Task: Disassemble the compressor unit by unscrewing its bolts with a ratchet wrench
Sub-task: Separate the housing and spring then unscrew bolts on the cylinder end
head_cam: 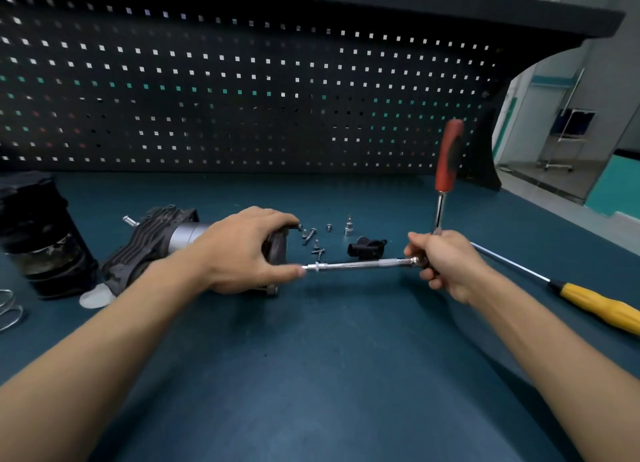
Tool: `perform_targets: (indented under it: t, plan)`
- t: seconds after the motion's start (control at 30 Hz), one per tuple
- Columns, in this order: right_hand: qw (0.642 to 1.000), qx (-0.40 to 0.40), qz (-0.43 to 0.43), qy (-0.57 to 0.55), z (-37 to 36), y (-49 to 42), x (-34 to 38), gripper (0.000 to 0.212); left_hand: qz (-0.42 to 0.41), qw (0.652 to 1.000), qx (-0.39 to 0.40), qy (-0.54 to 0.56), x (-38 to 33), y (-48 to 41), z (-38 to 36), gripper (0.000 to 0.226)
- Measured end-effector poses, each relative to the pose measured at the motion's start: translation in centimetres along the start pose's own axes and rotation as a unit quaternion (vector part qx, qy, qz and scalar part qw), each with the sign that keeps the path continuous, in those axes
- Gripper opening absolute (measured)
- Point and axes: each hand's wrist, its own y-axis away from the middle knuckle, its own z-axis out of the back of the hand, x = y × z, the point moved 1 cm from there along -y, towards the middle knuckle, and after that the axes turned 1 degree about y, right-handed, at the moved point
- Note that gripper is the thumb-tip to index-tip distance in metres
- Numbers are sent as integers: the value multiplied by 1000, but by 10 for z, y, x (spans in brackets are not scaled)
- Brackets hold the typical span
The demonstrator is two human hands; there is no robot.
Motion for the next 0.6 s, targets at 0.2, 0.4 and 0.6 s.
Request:
perform_targets:
  t: [0.2,0.4,0.6]
  plan:
    - [999,12,1,40,-13,7,-2,35,-47,998,40,-25,13,3,7,98]
    - [998,17,-7,52,-20,7,-5,32,-63,997,36,-15,19,1,8,98]
    - [998,15,-20,51,-20,8,-6,31,-63,998,25,-17,24,-1,4,100]
